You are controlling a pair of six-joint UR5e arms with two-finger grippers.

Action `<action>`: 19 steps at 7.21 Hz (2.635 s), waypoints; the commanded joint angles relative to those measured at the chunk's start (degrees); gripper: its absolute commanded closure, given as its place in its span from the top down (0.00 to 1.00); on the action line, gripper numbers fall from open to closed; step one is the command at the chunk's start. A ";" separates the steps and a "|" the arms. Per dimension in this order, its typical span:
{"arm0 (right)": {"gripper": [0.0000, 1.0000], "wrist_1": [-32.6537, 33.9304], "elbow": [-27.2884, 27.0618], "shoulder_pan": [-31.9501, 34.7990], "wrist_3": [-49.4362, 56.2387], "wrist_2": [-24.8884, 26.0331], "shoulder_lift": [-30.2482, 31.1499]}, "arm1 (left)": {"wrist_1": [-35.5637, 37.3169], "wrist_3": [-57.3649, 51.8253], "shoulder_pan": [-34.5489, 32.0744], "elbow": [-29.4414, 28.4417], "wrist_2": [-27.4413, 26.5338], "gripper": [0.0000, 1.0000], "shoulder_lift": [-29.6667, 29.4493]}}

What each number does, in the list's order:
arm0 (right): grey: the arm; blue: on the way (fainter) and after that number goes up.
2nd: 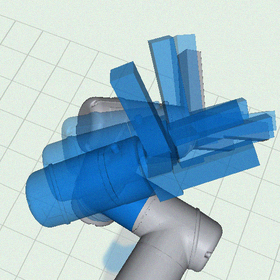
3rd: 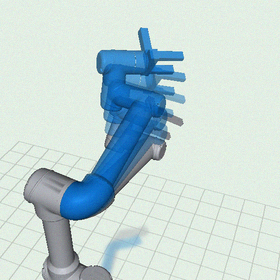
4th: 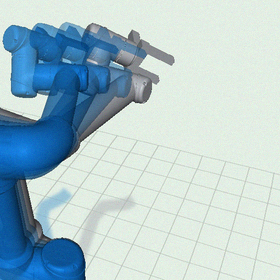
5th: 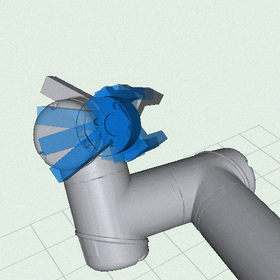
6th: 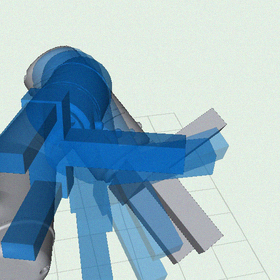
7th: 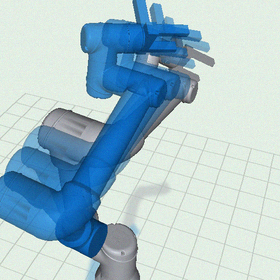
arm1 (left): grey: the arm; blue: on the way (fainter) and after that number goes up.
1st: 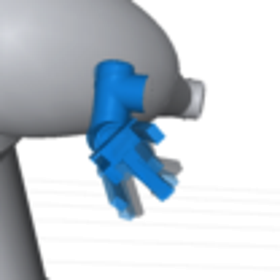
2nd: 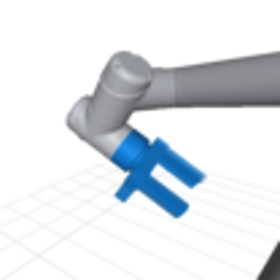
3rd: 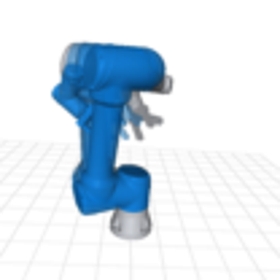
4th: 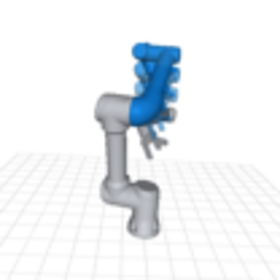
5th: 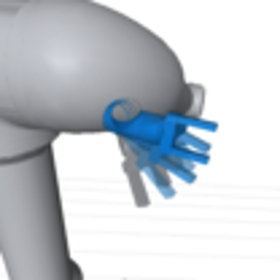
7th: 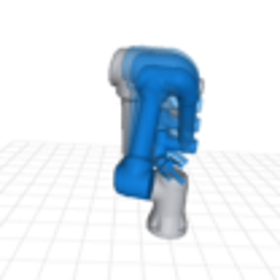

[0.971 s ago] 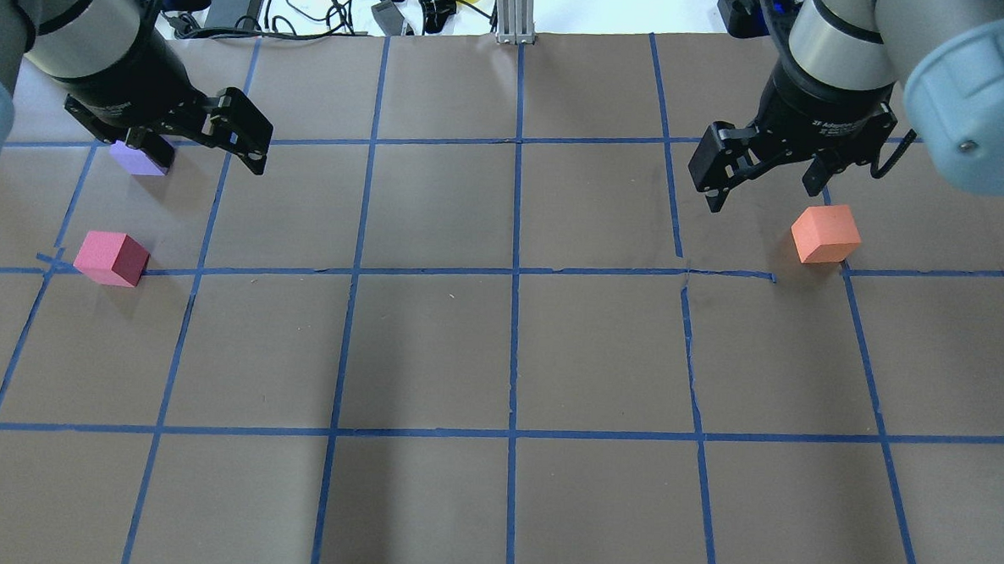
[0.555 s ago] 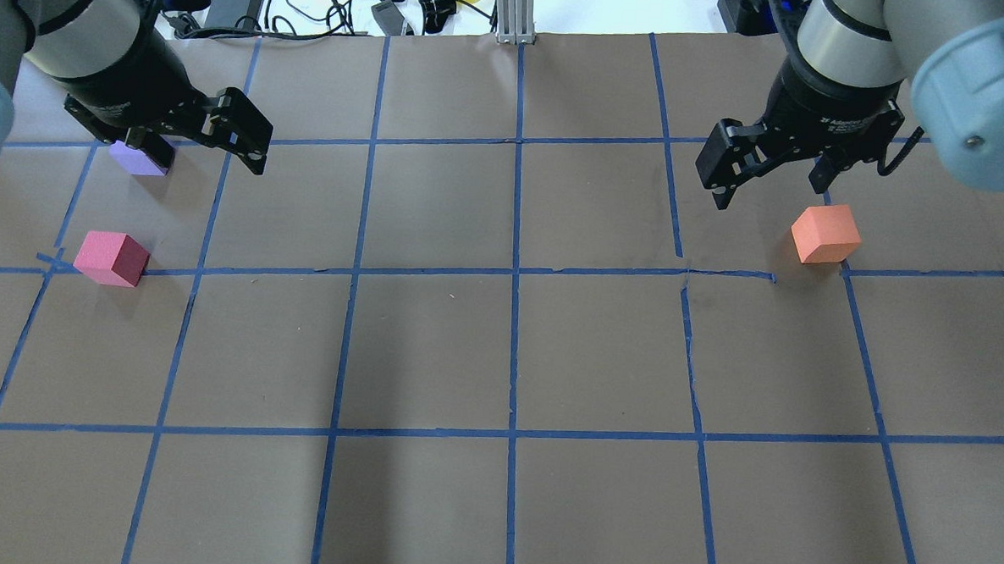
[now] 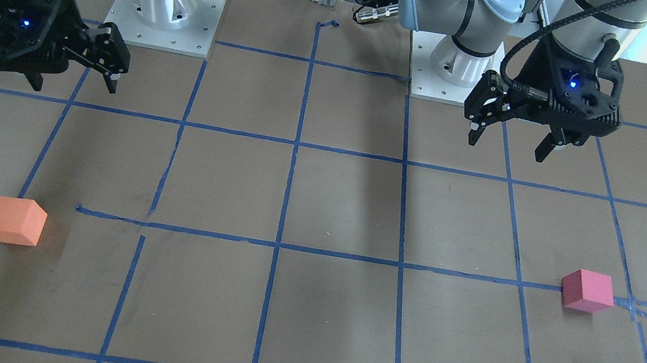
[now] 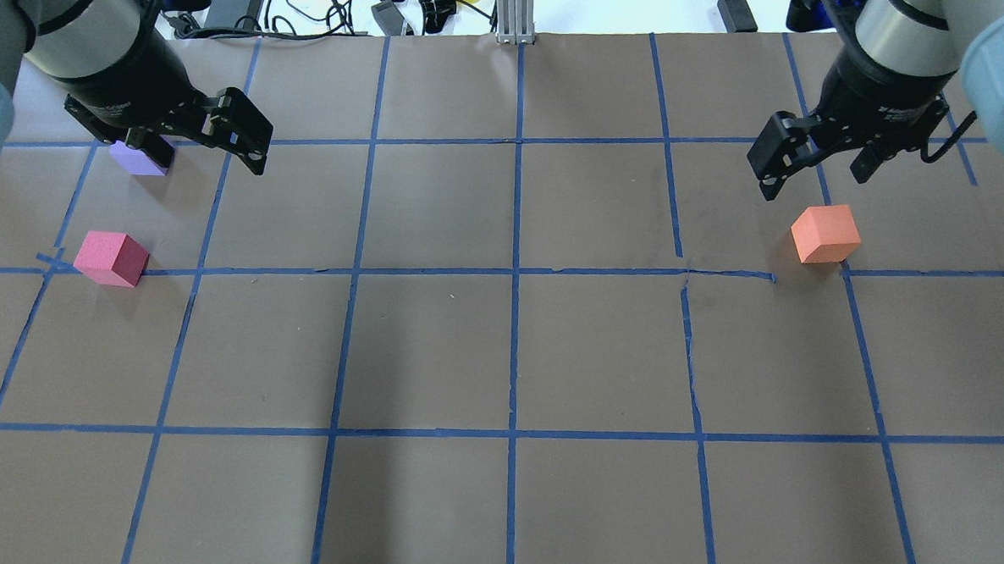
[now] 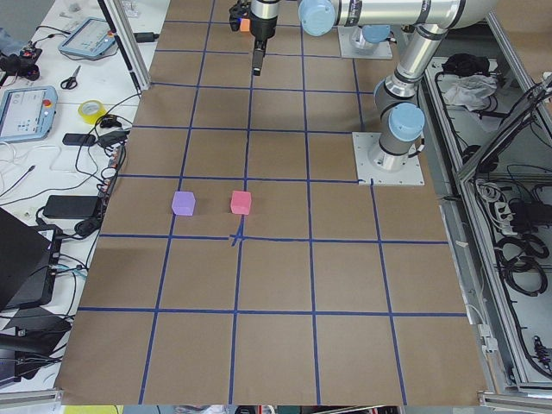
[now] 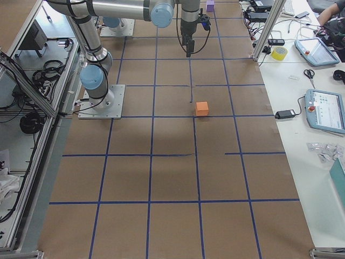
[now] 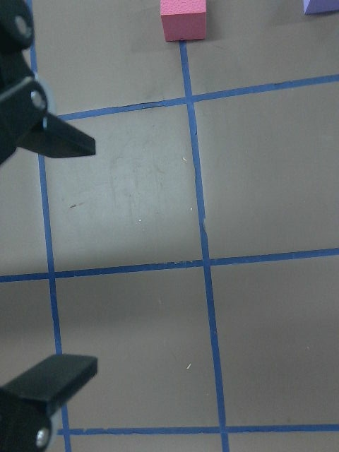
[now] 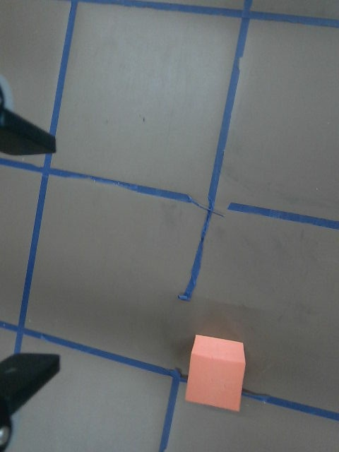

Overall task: Arrange blocks in a line
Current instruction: 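Move the right gripper down over the orange cube, then close the right gripper on the orange cube and lift it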

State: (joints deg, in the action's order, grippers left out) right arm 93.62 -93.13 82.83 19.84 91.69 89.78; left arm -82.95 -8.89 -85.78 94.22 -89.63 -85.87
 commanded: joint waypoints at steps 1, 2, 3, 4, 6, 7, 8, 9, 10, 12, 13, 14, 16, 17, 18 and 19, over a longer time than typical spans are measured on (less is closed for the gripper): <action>1.00 7.07 -4.06 -7.47 8.44 -0.36 -1.96 | 0.07 0.01 0.00 0.00 0.15 1.00 0.00; 1.00 13.20 -5.73 -9.51 8.72 -0.46 -4.67 | 0.07 -0.08 0.00 0.00 0.15 1.00 -0.09; 1.00 18.65 -6.79 -9.88 8.73 -0.37 -8.27 | -0.02 0.01 0.00 0.00 0.24 1.00 0.09; 1.00 23.41 -6.89 -9.97 8.55 0.15 -11.52 | 0.07 -0.42 0.09 0.00 0.15 1.00 -0.08; 1.00 30.00 -6.89 -9.97 8.20 0.16 -17.42 | 0.33 -0.08 0.09 0.09 0.15 1.00 -0.26; 1.00 34.13 -6.81 -10.32 8.72 0.33 -20.75 | 0.42 0.01 0.00 0.18 0.15 1.00 -0.26; 1.00 36.79 -6.81 -11.36 8.73 0.25 -24.27 | 0.34 0.01 0.00 0.18 0.24 1.00 -0.18; 1.00 37.42 -6.63 -11.81 8.55 0.16 -25.87 | 0.33 -0.08 0.09 0.18 0.15 1.00 -0.17; 1.00 37.43 -6.54 -11.73 7.59 0.16 -26.14 | 0.33 -0.08 0.00 0.18 0.15 1.00 -0.17; 1.00 36.38 -6.63 -11.81 7.67 0.25 -26.23 | 0.33 -0.08 0.00 0.18 0.15 1.00 -0.17; 1.00 35.76 -6.80 -11.81 7.67 0.33 -26.41 | 0.33 -0.08 0.00 0.18 0.24 1.00 -0.17; 1.00 33.15 -6.81 -11.81 7.76 0.16 -26.50 | 0.33 -0.08 0.00 0.26 0.24 1.00 0.00; 0.80 32.95 -6.63 -11.81 7.93 0.33 -26.67 | 0.42 0.01 -0.09 0.18 0.24 1.00 0.00; 0.49 33.03 -6.63 -11.81 7.94 0.51 -27.11 | 0.34 0.01 -0.09 0.26 0.24 1.00 -0.09; 0.25 32.95 -6.54 -11.81 7.85 0.60 -27.11 | 0.33 -0.08 -0.09 0.26 0.24 1.00 -0.26; 0.04 32.08 -5.93 -11.73 7.59 0.86 -26.33 | 0.33 0.01 -0.09 0.26 0.33 1.00 -0.26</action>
State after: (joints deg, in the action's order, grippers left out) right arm 126.35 -99.54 71.04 27.64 92.31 62.93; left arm -82.61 -8.91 -85.87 94.47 -89.36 -86.06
